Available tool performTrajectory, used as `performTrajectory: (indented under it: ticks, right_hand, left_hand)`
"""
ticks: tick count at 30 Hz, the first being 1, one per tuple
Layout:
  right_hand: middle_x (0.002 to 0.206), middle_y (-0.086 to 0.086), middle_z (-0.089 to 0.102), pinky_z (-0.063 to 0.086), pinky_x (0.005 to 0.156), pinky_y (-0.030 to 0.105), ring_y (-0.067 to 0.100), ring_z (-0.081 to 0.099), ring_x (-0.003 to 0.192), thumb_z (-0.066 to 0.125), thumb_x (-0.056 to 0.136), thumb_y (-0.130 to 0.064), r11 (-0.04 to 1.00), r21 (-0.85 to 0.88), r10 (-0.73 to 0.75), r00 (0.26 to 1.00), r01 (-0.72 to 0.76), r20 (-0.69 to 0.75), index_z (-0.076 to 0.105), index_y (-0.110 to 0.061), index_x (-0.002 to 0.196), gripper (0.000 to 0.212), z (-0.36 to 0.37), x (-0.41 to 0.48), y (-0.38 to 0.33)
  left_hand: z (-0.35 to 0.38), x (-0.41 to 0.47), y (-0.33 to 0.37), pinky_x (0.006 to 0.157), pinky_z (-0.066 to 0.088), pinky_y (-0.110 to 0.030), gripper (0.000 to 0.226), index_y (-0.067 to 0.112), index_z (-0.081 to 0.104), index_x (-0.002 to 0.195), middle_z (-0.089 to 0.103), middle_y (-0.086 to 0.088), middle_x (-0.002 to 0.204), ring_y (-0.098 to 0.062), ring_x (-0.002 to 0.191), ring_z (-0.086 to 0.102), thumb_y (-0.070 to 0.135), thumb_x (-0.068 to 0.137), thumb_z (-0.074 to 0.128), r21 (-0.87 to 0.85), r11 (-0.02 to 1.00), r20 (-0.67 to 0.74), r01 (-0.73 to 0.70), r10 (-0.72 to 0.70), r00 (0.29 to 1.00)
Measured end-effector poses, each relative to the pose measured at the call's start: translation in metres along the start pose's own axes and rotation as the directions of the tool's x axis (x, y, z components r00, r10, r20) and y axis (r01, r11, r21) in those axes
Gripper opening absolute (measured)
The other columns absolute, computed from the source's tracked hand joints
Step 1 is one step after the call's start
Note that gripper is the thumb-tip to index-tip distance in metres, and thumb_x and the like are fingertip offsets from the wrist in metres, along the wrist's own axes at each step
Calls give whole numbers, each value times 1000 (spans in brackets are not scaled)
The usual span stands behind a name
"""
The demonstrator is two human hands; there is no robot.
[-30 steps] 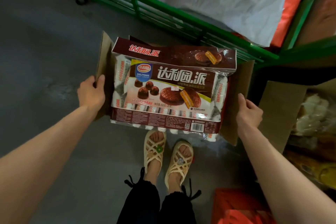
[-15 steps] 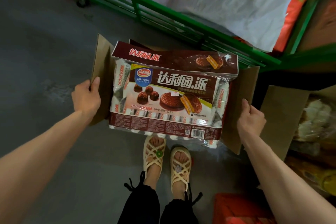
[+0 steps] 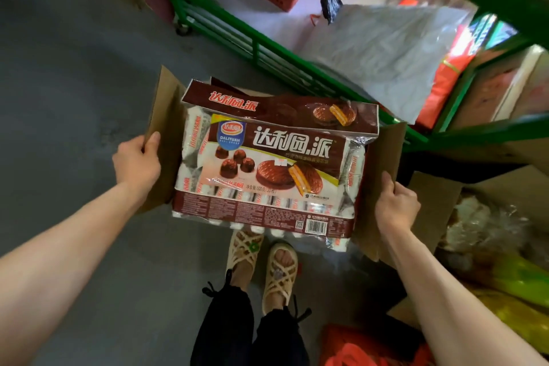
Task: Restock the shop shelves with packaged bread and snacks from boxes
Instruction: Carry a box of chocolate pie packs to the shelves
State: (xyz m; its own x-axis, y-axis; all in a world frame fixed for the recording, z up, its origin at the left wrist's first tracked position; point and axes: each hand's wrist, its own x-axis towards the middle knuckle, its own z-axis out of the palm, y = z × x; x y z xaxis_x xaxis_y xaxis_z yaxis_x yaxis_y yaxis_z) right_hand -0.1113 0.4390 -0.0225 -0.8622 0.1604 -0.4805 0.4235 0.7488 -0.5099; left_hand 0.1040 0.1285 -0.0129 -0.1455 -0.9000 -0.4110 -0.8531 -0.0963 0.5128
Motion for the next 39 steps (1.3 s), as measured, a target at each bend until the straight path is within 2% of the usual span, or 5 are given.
performTrajectory:
  ticks: [10, 21, 24, 29, 39]
  right_hand:
    - [107, 31, 64, 41, 83, 40, 44, 58, 107, 43, 102, -34, 936, -146, -306, 946, 319, 108, 68, 4, 95, 46, -94, -116, -127]
    - [76, 22, 62, 47, 75, 45, 33, 56, 74, 47, 99, -42, 737, -52, -645, 725, 673, 243, 46, -9, 53, 56, -153, -266, -307]
    - [64, 16, 57, 45, 70, 41, 31, 54, 64, 50, 98, -40, 668, 21, -721, 640, 744, 266, 50, -5, 53, 57, -149, -320, -357]
    - [59, 15, 51, 45, 64, 39, 28, 47, 56, 52, 97, -38, 595, 75, -769, 540, 800, 342, 55, 2, 62, 54, -115, -399, -423]
    - [87, 28, 66, 40, 73, 37, 42, 61, 90, 55, 96, -36, 497, 114, -801, 405, 860, 441, 67, 16, 92, 54, 7, -558, -514]
  left_hand:
    - [-202, -96, 34, 74, 35, -34, 35, 3, 62, 88, 59, -15, 87, -27, 83, 51, 32, 102, 46, -128, 989, -155, 77, -97, 983]
    - [-423, -191, 32, 87, 44, -41, 38, 4, 63, 86, 63, -19, 96, -35, 97, 57, 35, 101, 47, -305, 937, -394, 169, -286, 874]
    - [-476, -201, 16, 88, 44, -41, 38, 2, 67, 95, 64, -18, 102, -35, 102, 58, 35, 100, 49, -396, 902, -453, 174, -357, 817]
    - [-556, -193, -22, 73, 37, -35, 46, 6, 50, 63, 54, -9, 75, -31, 87, 53, 33, 100, 51, -484, 852, -477, 201, -449, 755]
    - [-693, -125, -117, 79, 42, -38, 42, -2, 64, 113, 64, -19, 117, -35, 106, 59, 35, 100, 50, -602, 760, -471, 246, -587, 659]
